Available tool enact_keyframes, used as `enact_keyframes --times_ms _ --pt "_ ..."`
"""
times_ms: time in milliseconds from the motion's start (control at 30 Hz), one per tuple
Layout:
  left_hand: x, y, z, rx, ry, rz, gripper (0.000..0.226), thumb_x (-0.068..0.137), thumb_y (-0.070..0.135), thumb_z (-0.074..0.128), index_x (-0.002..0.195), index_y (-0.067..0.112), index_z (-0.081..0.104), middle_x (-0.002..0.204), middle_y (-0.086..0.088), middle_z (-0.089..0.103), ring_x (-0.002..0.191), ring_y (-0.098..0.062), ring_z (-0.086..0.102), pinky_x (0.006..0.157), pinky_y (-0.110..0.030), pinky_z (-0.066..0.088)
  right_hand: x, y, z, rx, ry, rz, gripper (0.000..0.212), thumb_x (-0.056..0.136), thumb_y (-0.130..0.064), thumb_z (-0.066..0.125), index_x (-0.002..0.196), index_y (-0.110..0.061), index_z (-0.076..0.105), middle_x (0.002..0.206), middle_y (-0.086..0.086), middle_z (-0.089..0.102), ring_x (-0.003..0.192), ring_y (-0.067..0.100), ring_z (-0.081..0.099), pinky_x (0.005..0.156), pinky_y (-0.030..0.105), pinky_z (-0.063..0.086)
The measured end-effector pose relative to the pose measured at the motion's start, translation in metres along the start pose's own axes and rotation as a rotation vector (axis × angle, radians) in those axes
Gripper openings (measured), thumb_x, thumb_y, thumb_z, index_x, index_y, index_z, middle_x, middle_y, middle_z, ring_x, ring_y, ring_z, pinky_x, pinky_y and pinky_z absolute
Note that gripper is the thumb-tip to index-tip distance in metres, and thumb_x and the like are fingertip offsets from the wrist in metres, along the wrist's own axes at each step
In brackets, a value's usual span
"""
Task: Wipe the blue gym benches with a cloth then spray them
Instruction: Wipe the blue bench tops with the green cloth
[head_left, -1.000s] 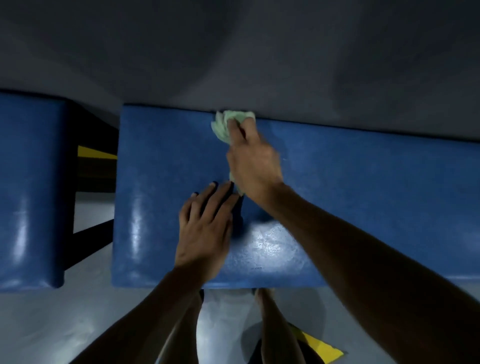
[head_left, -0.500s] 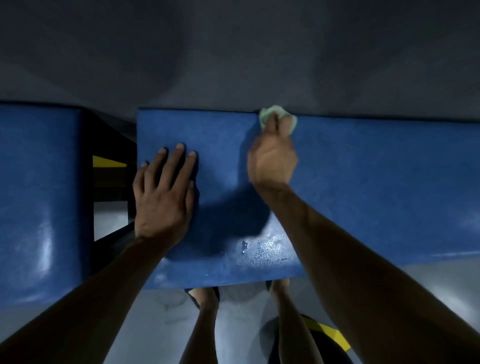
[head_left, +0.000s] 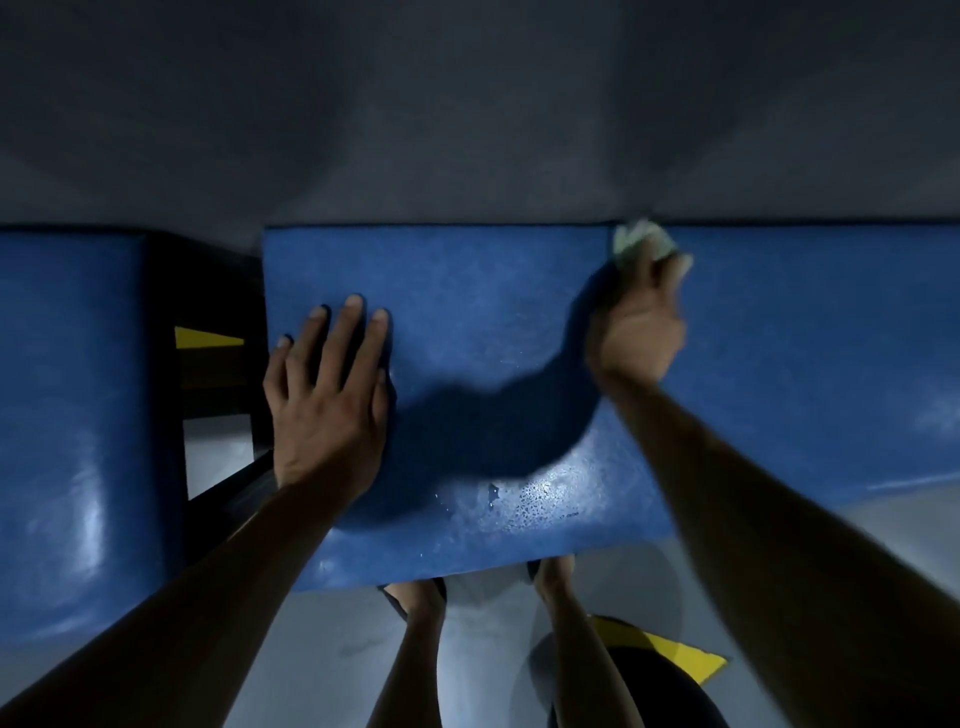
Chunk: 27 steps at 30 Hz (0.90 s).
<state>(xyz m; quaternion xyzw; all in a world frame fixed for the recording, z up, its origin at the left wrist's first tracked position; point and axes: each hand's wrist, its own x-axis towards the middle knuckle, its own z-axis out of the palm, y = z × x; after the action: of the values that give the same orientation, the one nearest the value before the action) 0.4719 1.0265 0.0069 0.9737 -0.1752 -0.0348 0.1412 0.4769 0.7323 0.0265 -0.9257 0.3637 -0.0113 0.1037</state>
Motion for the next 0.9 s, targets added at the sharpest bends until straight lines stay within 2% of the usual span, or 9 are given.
enact_keyframes --times_ms 67,133,267,400,533,667,767,833,900 --pt "0.001 0.0 0.002 0.003 -0.006 0.0 0.055 0.103 0.035 0.041 0.157 0.026 0.031 0.166 0.001 0.024 0.153 -0.028 0.019 0.119 -0.052 0.015 -0.038 -0.049 0.021 0.101 -0.03 -0.165 0.062 0.094 -0.01 0.047 0.154 -0.016 0.037 0.158 0.013 0.038 0.119 0.04 0.059 0.087 0.045 0.052" --pt "0.001 -0.001 0.002 0.015 -0.002 -0.005 0.055 0.103 0.035 0.042 0.156 0.026 0.032 0.166 0.001 0.025 0.153 -0.028 0.02 0.119 -0.053 0.017 -0.074 -0.084 0.025 0.099 -0.088 -0.438 0.064 0.088 -0.009 0.05 0.151 -0.012 0.042 0.146 0.013 0.051 0.099 0.034 0.065 0.071 0.039 0.055" --pt "0.001 0.001 0.003 0.018 0.005 0.0 0.055 0.104 0.036 0.039 0.157 0.026 0.031 0.166 0.001 0.024 0.153 -0.028 0.02 0.119 -0.052 0.015 -0.051 -0.039 -0.006 -0.063 -0.224 -0.952 0.079 0.072 -0.011 0.07 0.148 -0.013 0.046 0.128 0.011 0.059 0.079 0.033 0.062 0.057 0.036 0.052" --pt "0.0 -0.001 0.004 -0.003 0.012 -0.001 0.056 0.104 0.035 0.039 0.157 0.026 0.029 0.166 0.001 0.023 0.153 -0.028 0.017 0.119 -0.053 0.014 0.004 0.052 -0.025 -0.094 -0.073 -0.477 0.065 0.091 -0.015 0.057 0.152 -0.021 0.039 0.145 0.017 0.047 0.088 0.046 0.062 0.065 0.046 0.053" --pt "-0.001 -0.001 0.005 -0.002 0.029 -0.004 0.054 0.103 0.034 0.04 0.156 0.026 0.031 0.166 0.002 0.023 0.153 -0.027 0.017 0.119 -0.054 0.016 -0.038 0.011 -0.002 0.013 0.039 -0.026 0.057 0.099 -0.02 0.042 0.155 -0.02 0.034 0.159 0.019 0.031 0.109 0.046 0.06 0.079 0.048 0.053" --pt "-0.001 -0.003 0.005 0.005 0.041 0.008 0.053 0.104 0.036 0.039 0.156 0.025 0.033 0.165 0.001 0.027 0.152 -0.027 0.02 0.118 -0.053 0.018 -0.12 -0.036 0.012 0.044 -0.072 -0.545 0.059 0.088 -0.014 0.044 0.146 -0.009 0.049 0.142 0.019 0.052 0.078 0.032 0.063 0.052 0.034 0.051" --pt "-0.001 -0.002 0.007 0.023 0.06 0.012 0.052 0.104 0.037 0.038 0.155 0.027 0.035 0.164 0.001 0.028 0.151 -0.027 0.023 0.118 -0.052 0.019 -0.092 0.017 -0.006 -0.131 -0.245 -1.006 0.069 0.083 -0.013 0.047 0.152 -0.018 0.037 0.136 0.013 0.052 0.088 0.034 0.06 0.061 0.038 0.057" --pt "-0.002 -0.001 0.009 0.024 0.068 -0.001 0.051 0.105 0.037 0.038 0.155 0.027 0.034 0.164 0.002 0.028 0.152 -0.026 0.023 0.119 -0.052 0.019 -0.054 0.065 -0.019 -0.211 -0.189 -0.894 0.072 0.085 -0.013 0.05 0.154 -0.019 0.03 0.137 0.019 0.05 0.081 0.043 0.062 0.06 0.043 0.057" --pt "-0.002 -0.001 0.009 0.012 0.065 0.008 0.051 0.105 0.037 0.037 0.155 0.027 0.034 0.165 0.002 0.028 0.152 -0.026 0.022 0.119 -0.052 0.018 -0.035 0.093 -0.029 -0.157 -0.083 -0.492 0.068 0.091 -0.013 0.051 0.155 -0.02 0.03 0.14 0.02 0.045 0.081 0.047 0.06 0.061 0.046 0.053"
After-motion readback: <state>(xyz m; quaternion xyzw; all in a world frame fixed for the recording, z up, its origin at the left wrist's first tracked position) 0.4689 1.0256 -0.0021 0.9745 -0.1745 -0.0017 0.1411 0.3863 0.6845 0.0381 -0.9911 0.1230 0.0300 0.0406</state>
